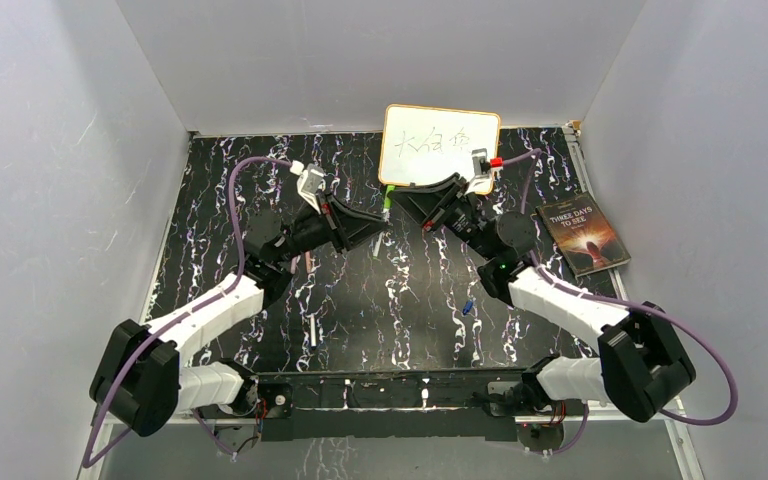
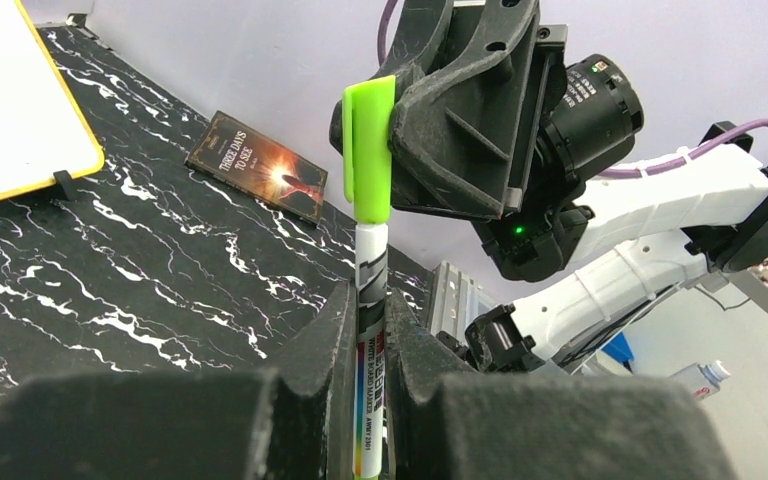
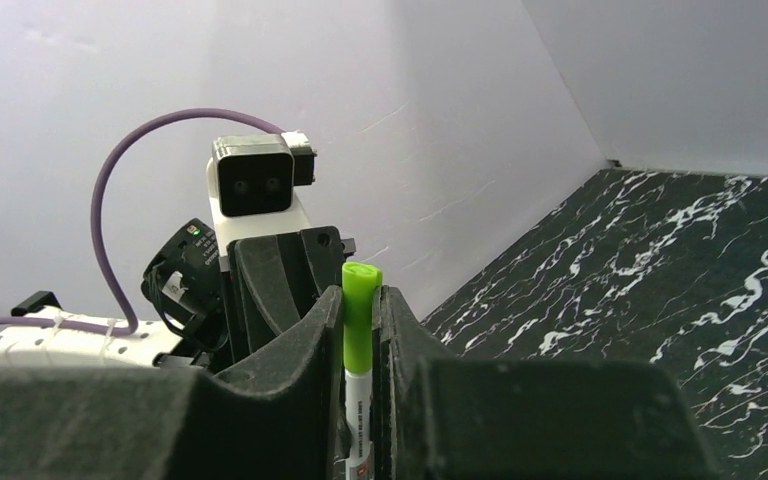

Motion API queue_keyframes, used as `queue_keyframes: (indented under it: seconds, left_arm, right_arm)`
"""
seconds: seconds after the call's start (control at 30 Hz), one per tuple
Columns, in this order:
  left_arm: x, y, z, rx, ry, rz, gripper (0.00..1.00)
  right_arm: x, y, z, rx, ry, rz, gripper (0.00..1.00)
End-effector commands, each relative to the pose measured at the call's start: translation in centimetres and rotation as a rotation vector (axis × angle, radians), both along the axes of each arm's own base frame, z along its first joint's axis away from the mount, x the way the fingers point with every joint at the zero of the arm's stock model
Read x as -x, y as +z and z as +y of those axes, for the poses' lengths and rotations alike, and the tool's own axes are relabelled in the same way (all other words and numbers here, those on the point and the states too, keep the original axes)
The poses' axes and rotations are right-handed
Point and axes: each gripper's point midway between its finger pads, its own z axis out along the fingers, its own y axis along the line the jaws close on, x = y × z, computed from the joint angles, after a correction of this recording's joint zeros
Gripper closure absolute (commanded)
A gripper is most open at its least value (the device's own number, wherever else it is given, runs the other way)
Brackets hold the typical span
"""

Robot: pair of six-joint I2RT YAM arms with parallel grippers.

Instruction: Insert the pens into the pen caps

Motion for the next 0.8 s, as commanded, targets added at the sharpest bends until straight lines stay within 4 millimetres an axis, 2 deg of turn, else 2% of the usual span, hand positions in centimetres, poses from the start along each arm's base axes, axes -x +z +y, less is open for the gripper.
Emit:
queue_keyframes:
  seconds: [0.0, 0.13, 0.4, 0.77]
  left_arm:
    - [0.3, 4.8, -0.2, 0.032, -0.024, -0.195, 1.00]
    - [1.2, 4.5, -0.5, -0.019, -0.087, -0.229, 1.00]
    - [1.4, 4.7, -0.1, -0.089, -0.072, -0.281, 1.00]
    - [1.2, 3.2, -0.3, -0.121, -0.087, -0.261, 1.00]
  right_arm:
    - [1.8, -0.7, 0.8, 0.093, 0.054, -0.056, 0.93]
    - [1.9, 0.8, 0.5, 0.114, 0.029, -0.110, 0.80]
    - [1.9, 2.1, -0.3, 0.139, -0.020, -0.149, 0.68]
    - [2.2, 4.7, -0.6, 0.168, -0.043, -0.198, 0.47]
